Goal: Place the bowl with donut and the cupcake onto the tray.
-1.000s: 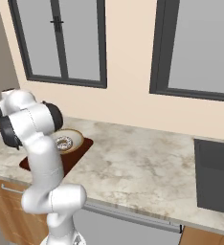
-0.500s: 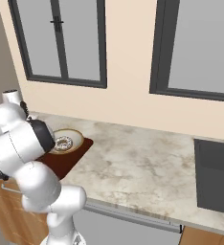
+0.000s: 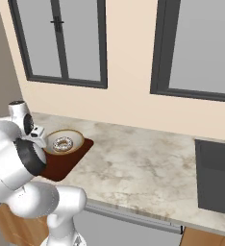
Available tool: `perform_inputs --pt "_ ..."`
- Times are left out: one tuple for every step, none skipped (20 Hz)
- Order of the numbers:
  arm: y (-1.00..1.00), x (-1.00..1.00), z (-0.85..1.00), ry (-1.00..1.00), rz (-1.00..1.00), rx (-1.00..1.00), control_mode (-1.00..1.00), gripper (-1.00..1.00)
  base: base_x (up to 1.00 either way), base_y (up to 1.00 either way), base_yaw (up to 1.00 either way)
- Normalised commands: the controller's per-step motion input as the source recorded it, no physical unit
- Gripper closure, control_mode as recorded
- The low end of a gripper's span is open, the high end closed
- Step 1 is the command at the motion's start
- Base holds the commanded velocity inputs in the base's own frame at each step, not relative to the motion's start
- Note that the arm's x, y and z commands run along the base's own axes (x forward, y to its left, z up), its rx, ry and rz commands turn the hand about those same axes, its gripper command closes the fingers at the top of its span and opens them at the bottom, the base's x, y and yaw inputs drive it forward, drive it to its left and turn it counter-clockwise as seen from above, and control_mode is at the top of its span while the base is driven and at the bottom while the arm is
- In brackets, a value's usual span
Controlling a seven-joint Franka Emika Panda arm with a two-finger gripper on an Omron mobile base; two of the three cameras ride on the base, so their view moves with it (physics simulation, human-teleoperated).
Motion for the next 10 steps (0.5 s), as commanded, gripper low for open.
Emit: perform_inputs --pt "-0.33 0.06 -0.44 0.13 0.00 0.00 -1.00 1.00 0.00 0.00 0.00" --pt "-0.32 0.04 -0.49 0.13 0.00 0.00 -1.00 1.00 0.00 0.00 0.00" --pt "-0.27 0.01 -0.46 0.10 0.00 0.00 -1.00 1.00 0.00 0.00 0.00" --pt "-0.21 0.00 -0.35 0.09 0.00 0.00 -1.00 1.00 0.00 0.00 0.00" --pt "-0.16 0.00 -0.30 0.09 0.00 0.00 -1.00 1.00 0.00 0.00 0.00" --pt "-0.08 0.00 -0.25 0.09 0.00 0.00 -1.00 1.00 0.00 0.00 0.00" --pt "-0.05 0.00 -0.27 0.10 0.00 0.00 -1.00 1.00 0.00 0.00 0.00" --pt "-0.01 0.00 -0.28 0.11 0.00 0.00 -1.00 1.00 0.00 0.00 0.00" --pt "-0.01 0.00 -0.28 0.10 0.00 0.00 -1.00 1.00 0.00 0.00 0.00" --pt "0.00 0.00 -0.31 0.10 0.00 0.00 -1.00 1.00 0.00 0.00 0.00"
